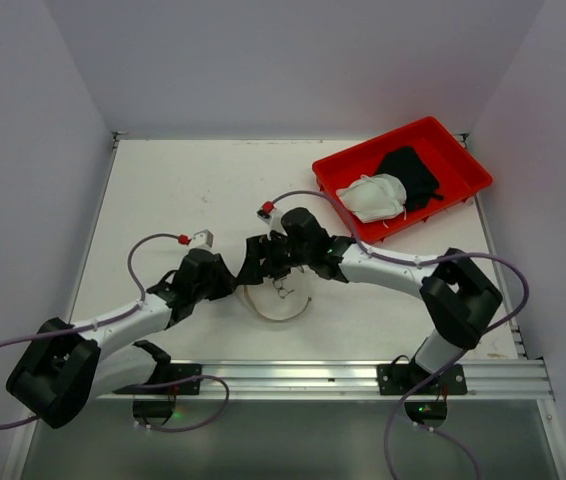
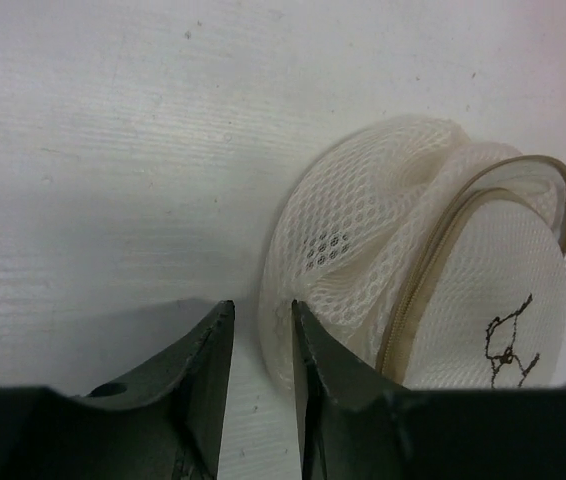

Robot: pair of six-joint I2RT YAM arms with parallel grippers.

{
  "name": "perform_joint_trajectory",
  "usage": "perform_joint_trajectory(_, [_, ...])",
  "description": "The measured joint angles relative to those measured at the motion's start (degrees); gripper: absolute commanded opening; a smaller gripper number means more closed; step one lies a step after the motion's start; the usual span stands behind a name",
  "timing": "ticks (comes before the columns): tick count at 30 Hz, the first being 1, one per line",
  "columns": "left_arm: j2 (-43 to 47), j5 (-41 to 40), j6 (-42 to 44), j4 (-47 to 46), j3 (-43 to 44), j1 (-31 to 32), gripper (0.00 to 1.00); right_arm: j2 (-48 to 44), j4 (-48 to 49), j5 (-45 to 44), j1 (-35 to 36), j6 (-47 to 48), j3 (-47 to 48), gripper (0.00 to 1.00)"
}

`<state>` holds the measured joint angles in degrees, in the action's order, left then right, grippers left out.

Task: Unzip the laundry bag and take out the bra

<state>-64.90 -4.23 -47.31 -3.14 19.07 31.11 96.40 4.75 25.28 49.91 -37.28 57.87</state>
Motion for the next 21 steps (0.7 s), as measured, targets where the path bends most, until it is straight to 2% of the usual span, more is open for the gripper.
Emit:
perform_joint_trajectory(4, [2.8, -2.3, 0.7, 6.0, 3.7, 0.0, 0.55, -5.4, -5.6, -4.0, -0.4, 2.7, 5.6, 0.85])
perform_joint_trajectory(5, [3.6, -3.1, 1.1, 7.5, 4.9, 0.0, 0.66, -6.6, -7.3, -5.4, -0.7, 3.2, 7.0, 0.86])
perform_joint_trajectory(6, [4.5, -3.8, 1.7, 8.8, 6.0, 0.0, 0.71, -7.7, -8.8, -6.8, -1.3, 3.7, 8.2, 0.88])
perform_joint_trajectory(8, [6.3, -5.0, 2.6, 11.3, 8.2, -0.4, 0.83, -9.9, -11.8, -8.9, -3.6, 4.5, 9.8, 0.90])
perform_joint_trajectory(11, [9.1, -6.4, 4.9, 15.1, 12.5, -2.7, 0.95, -13.9, -16.2, -11.8, -10.1, 5.3, 10.0, 0.95])
perform_joint_trajectory(12, [10.0, -6.7, 5.8, 16.3, 14.1, -3.8, 0.97, -15.5, -18.1, -13.2, -12.7, 5.5, 10.0, 0.98])
perform_joint_trajectory(17, [13.9, -9.5, 10.6, 22.7, 22.7, -8.6, 1.00, -26.6, -25.7, -21.5, -25.9, 7.7, 9.0, 0.99])
perform_joint_trajectory(21, [18.1, -12.9, 14.2, 28.5, 29.5, -9.6, 1.00, -39.5, -31.3, -29.2, -32.2, 10.7, 8.2, 0.99])
